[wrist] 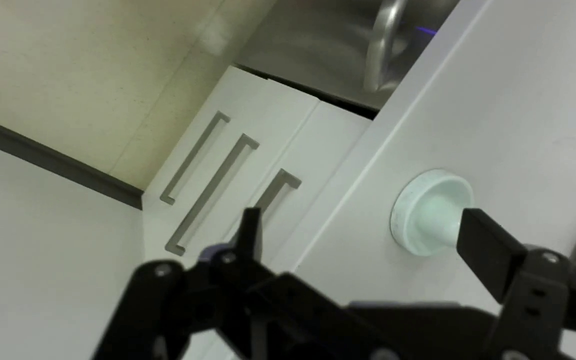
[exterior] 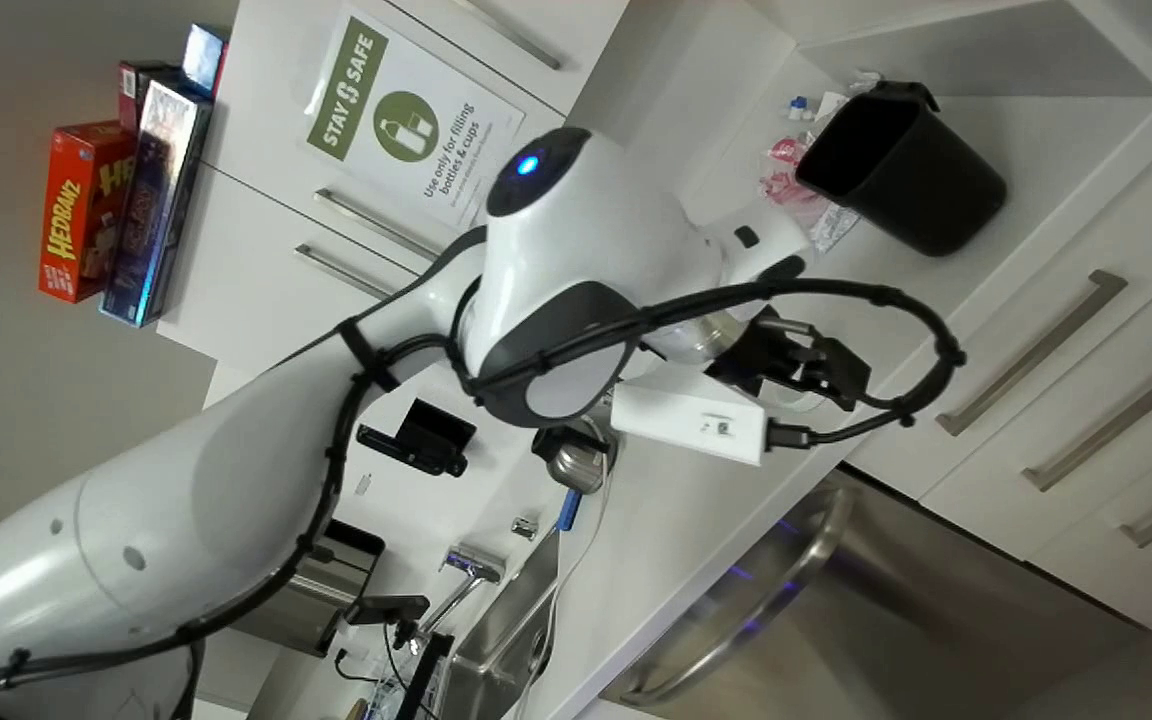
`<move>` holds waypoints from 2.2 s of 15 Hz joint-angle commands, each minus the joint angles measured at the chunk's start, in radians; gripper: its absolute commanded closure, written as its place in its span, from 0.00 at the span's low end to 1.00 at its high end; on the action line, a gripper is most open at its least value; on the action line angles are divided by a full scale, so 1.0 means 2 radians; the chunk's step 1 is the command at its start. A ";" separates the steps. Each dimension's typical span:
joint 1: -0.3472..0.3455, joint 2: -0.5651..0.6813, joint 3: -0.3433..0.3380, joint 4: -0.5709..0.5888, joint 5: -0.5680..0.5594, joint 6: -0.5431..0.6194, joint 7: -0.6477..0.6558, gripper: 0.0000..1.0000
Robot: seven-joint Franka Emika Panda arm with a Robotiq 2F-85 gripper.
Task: Pull open the top drawer on the right
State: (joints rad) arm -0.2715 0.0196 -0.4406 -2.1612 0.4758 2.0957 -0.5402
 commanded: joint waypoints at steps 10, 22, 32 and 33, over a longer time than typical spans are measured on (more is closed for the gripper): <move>-0.082 0.161 0.060 0.073 0.202 0.001 -0.129 0.00; -0.142 0.236 0.067 0.069 0.450 -0.057 -0.216 0.00; -0.190 0.387 0.074 0.129 0.572 -0.210 -0.292 0.00; -0.191 0.401 0.074 0.136 0.587 -0.216 -0.292 0.00</move>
State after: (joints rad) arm -0.6240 0.7372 -0.3062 -1.9549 1.5758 1.7237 -1.1165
